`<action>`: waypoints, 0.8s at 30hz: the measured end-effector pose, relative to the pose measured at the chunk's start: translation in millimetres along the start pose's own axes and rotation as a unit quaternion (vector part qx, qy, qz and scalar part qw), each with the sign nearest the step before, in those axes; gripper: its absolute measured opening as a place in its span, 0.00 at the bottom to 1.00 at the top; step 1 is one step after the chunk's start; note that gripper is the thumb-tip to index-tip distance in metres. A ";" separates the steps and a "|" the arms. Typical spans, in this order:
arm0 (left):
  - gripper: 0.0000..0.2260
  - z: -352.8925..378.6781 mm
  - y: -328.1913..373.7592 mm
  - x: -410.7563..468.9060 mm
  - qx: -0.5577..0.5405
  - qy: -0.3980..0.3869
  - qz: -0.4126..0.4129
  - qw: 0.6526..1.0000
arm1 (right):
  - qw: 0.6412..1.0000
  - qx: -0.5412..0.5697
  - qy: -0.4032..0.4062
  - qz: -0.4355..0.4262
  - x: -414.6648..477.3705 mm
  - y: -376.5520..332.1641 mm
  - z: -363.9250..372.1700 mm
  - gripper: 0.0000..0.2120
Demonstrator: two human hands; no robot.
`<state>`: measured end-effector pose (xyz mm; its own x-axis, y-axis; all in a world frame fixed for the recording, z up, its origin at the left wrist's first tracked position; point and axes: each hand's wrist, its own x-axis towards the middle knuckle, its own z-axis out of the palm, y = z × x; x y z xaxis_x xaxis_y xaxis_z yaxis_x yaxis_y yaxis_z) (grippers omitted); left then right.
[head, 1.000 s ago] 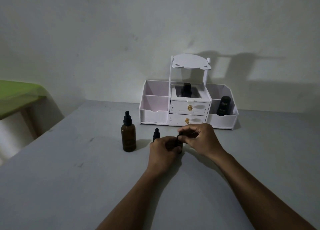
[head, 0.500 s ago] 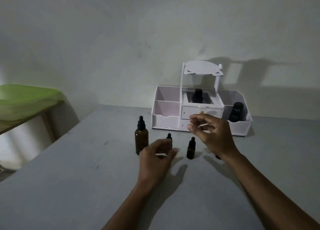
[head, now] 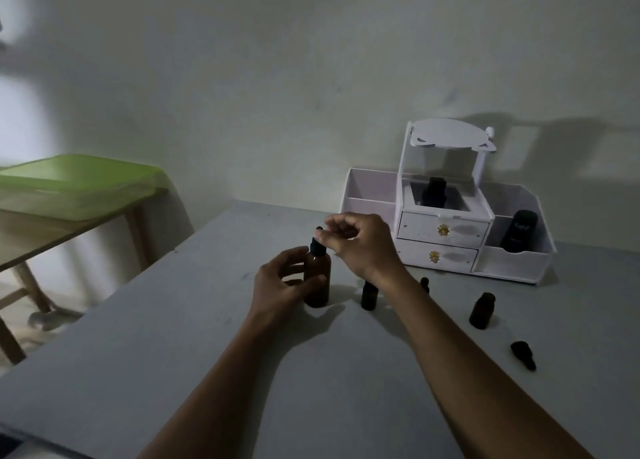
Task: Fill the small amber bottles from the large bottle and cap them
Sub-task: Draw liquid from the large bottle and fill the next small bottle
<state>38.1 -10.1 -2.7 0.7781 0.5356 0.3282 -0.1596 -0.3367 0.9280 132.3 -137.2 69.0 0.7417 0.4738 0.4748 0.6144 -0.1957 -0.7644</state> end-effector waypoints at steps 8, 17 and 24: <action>0.24 0.4 -10.4 0.3 0.009 -0.032 -0.009 0.999 | 1.000 -0.018 0.011 0.004 -0.7 3.5 19.3 0.15; 0.24 -0.6 -9.7 -1.1 0.019 -0.036 -0.007 0.999 | 0.998 -0.025 0.050 -0.031 0.2 0.2 24.4 0.05; 0.25 -0.8 -8.7 -2.1 0.020 -0.034 -0.015 0.999 | 0.998 -0.028 0.044 -0.034 -1.2 -2.5 21.1 0.07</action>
<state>37.3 -7.7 -11.4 0.8219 0.4922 0.2867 -0.1126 -0.3530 0.9288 124.2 -119.2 61.1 0.7176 0.4110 0.5623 0.6757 -0.2150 -0.7051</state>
